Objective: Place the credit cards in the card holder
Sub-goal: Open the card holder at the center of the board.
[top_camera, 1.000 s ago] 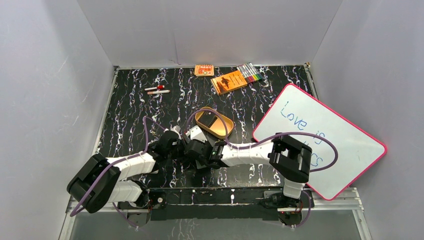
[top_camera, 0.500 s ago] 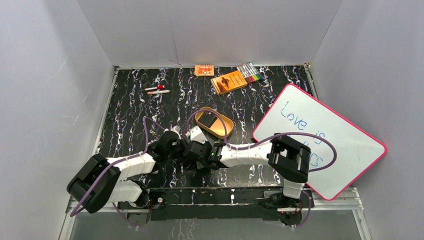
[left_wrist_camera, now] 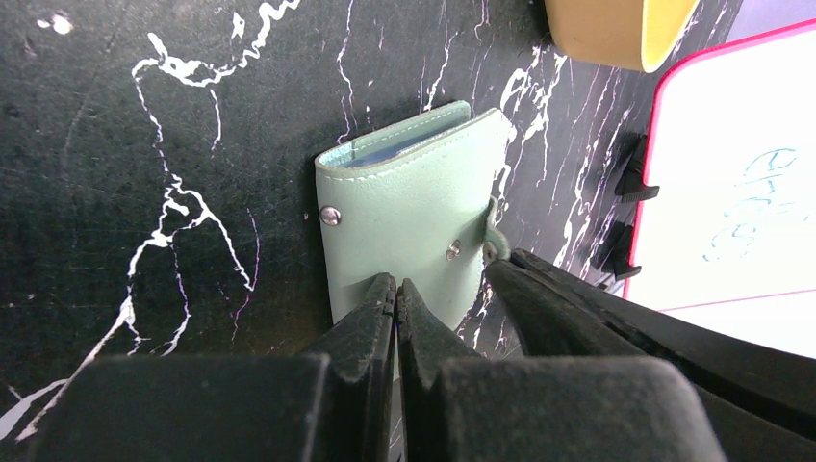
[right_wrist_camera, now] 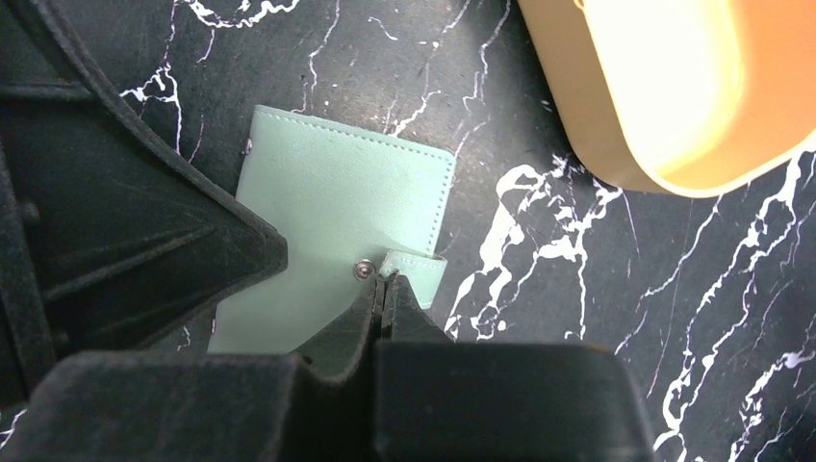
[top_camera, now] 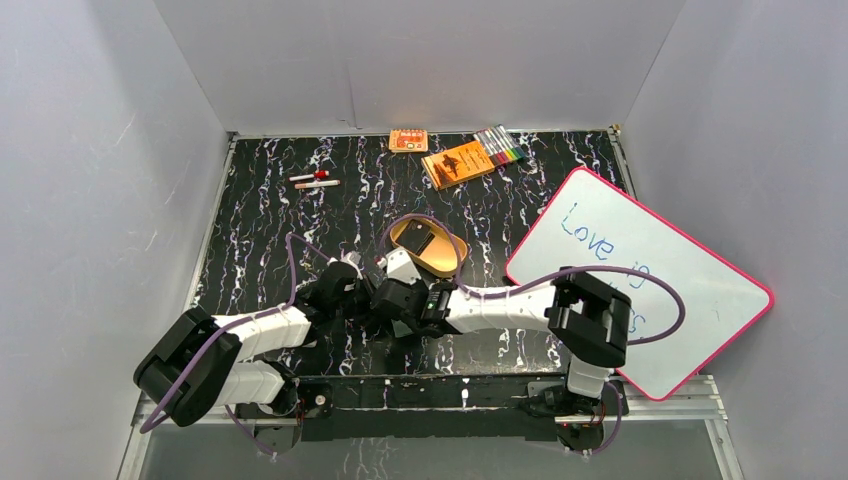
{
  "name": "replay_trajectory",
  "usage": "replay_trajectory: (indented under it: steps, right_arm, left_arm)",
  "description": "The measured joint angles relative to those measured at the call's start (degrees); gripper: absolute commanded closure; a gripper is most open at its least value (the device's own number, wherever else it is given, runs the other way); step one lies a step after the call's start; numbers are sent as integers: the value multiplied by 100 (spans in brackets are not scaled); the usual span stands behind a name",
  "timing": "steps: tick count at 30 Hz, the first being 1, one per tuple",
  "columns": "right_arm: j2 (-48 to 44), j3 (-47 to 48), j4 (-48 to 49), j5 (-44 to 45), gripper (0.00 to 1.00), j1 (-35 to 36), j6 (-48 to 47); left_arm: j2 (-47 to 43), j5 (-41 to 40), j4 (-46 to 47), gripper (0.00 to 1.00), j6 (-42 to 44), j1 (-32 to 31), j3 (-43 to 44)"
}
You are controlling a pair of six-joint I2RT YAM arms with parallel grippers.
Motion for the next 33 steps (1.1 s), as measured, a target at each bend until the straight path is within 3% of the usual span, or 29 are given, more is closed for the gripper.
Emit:
replay_trajectory:
  steps: [8, 10, 15, 18, 33]
  right_arm:
    - [-977, -557, -118, -238, 100, -282, 551]
    - [-1320, -713, -122, -367, 100, -352, 621]
    - [-2096, -911, -17, -669, 100, -363, 686]
    - [-2424, -951, 177, -874, 100, -363, 654]
    - [-2461, -1231, 780, -1434, 100, -363, 546]
  left_arm:
    - [-94, -39, -153, 99, 33, -2, 13]
    - [-179, -61, -299, 89, 83, -2, 57]
    - [-503, -175, -828, 49, 282, -2, 190]
    - [-804, -214, -1097, 37, 372, -2, 278]
    - [-966, -13, -1021, 19, 372, -2, 356]
